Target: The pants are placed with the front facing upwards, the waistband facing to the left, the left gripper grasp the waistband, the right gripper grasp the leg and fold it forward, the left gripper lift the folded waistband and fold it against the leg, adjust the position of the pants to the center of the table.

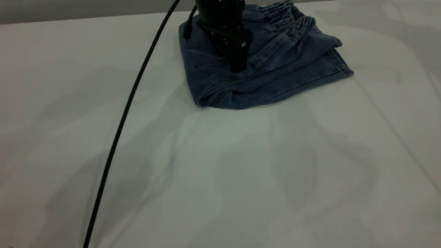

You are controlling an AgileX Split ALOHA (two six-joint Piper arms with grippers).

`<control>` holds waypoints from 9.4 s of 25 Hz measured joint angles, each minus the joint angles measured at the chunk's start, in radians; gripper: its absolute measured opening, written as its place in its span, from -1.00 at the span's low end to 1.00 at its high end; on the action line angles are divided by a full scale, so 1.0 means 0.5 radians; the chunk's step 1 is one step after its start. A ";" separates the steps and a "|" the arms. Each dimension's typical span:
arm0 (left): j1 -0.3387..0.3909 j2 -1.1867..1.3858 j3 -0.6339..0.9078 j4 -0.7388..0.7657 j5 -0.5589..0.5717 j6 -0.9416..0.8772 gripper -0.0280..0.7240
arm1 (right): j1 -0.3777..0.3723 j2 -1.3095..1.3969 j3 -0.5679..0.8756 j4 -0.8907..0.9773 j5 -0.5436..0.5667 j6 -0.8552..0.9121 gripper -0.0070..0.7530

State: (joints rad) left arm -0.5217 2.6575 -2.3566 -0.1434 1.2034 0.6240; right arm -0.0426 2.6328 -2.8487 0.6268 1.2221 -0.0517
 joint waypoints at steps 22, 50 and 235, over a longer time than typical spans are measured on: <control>-0.002 0.111 -0.118 0.060 -0.361 -0.972 0.60 | 0.007 0.000 0.000 0.055 -0.002 -0.004 0.33; -0.043 0.179 -0.123 0.107 0.049 0.014 0.60 | 0.007 0.000 0.000 0.043 -0.002 -0.018 0.33; 0.917 -5.315 3.706 0.235 -0.247 -1.204 0.59 | 0.360 -5.266 4.647 -0.982 -0.247 -0.117 0.33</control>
State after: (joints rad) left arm -0.0630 0.0000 -0.5037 -0.0259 1.0798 0.0221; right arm 0.1375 0.0000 -0.5253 0.1357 1.0985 -0.1103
